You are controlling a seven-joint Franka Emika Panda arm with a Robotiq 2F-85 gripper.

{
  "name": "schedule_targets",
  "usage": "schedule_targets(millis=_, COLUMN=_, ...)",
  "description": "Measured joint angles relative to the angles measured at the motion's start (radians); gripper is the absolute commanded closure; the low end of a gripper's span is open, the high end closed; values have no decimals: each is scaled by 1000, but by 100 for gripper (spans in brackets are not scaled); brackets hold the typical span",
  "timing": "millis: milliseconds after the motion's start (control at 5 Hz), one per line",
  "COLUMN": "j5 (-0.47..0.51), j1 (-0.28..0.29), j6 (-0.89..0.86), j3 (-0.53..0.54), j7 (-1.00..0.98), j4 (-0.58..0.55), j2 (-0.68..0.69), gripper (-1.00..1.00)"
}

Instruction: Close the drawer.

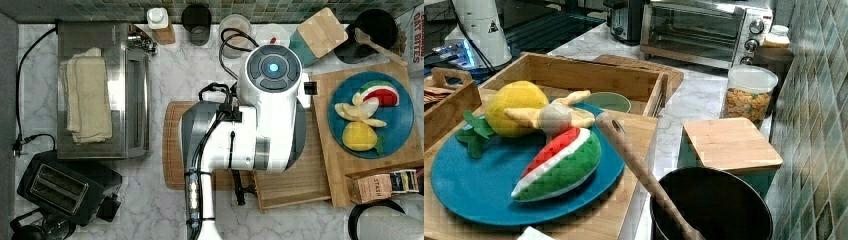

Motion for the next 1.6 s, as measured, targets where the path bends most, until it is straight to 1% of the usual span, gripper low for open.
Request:
schedule_targets(millis=400, j5=-8, j1=-5, j6=0, j3=3, j7=0, j4=-3, j2=6, gripper=100)
schedule_targets(millis=600, j5=15, j1=-2, j6=40, j3=3, j7=-8, j4=-28, j2=4, gripper=100)
schedule_targets(millis=800, j5=21, j1=-1, j6=101, j3=4, j7=-70, j4=-87, j2=-13, gripper=100)
schedule_targets(millis=1000, j5=83, j1=3, j6=185, j3=4, j7=-198, j4=-181, j2=-58, gripper=100)
schedule_targets(millis=1200, j5=91, j1=20, j6=243, j3=15, j7=-271, j4=-269, j2=-116, gripper=100)
schedule_targets(millis=1400, j5=125, j1=47, j6=272, j3=49, j7=-276, j4=-327, j2=-164, gripper=100)
schedule_targets(millis=1600, j5=131, j1=130, j6=357, j3=51, j7=-276, j4=-384, j2=-211, gripper=100)
